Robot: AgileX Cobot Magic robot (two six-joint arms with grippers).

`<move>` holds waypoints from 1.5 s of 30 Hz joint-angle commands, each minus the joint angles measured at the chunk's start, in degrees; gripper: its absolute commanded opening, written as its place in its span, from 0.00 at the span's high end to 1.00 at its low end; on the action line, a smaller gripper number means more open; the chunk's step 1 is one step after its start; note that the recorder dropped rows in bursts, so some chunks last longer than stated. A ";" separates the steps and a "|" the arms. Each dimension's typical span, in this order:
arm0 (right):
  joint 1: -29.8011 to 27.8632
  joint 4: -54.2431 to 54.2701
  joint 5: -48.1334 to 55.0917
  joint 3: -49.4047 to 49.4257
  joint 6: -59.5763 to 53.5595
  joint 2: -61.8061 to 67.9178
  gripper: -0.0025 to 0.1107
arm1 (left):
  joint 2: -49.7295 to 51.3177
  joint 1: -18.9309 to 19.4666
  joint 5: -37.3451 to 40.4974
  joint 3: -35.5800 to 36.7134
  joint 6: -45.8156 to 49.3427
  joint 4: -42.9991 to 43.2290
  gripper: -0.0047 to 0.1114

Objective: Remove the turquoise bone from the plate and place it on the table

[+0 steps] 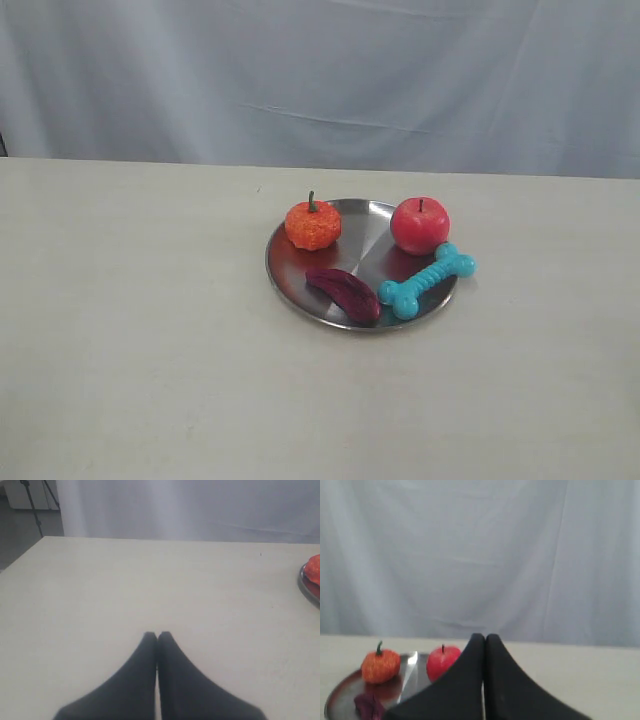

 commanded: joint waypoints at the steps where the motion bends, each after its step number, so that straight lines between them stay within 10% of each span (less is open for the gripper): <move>1: -0.34 -0.67 -10.47 0.11 -0.23 -0.28 0.98 | -0.07 -0.44 -0.31 0.15 -0.24 -0.07 0.96; 9: -0.34 -0.03 -19.84 0.11 0.75 -0.28 0.98 | -0.07 -0.44 -0.31 0.15 -0.24 -0.07 0.96; 15: -0.34 0.07 -27.19 0.11 25.96 -0.28 0.98 | -0.07 -0.44 -0.31 0.15 -0.24 -0.07 0.96; 45: 6.98 -1.80 42.65 -65.72 9.10 71.46 0.98 | -0.07 -0.44 -0.31 0.15 -0.24 -0.07 0.96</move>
